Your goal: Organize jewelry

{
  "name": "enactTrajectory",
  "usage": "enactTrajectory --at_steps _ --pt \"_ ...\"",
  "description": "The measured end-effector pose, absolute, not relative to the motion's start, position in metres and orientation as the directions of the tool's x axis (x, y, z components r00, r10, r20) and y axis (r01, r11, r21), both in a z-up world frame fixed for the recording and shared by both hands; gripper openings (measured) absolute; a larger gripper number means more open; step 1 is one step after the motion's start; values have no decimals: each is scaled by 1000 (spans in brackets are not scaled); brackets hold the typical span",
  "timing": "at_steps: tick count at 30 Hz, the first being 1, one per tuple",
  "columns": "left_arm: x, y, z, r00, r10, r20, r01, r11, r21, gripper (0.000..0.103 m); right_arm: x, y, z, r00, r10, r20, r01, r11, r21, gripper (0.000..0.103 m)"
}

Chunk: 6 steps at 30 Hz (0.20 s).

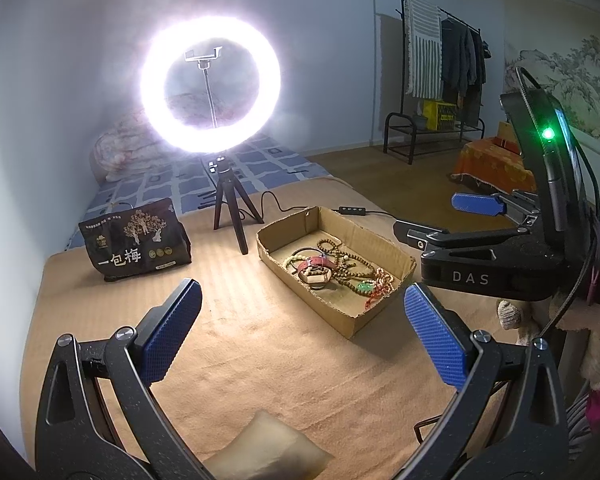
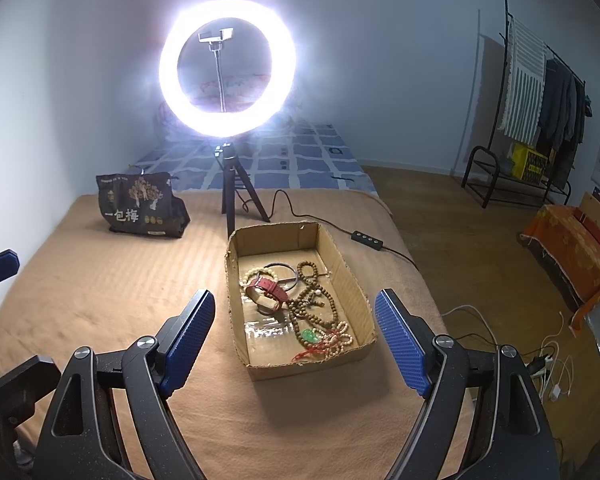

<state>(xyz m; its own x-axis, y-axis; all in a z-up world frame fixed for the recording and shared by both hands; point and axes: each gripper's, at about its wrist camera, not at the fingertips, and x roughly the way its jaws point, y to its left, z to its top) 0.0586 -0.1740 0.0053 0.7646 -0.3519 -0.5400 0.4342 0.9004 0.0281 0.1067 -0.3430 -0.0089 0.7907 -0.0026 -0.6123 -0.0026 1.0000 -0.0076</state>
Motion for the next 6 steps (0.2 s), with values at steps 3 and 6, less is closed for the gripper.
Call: enactTrajectory --at_steps 3,6 --pt "58 -174 6 773 -347 -531 429 903 34 103 106 -343 -10 789 -2 -614 -4 1000 -9 82" --pt "56 -173 7 793 -329 -512 411 910 53 103 106 -342 -10 788 -3 -616 -5 1000 -12 82"
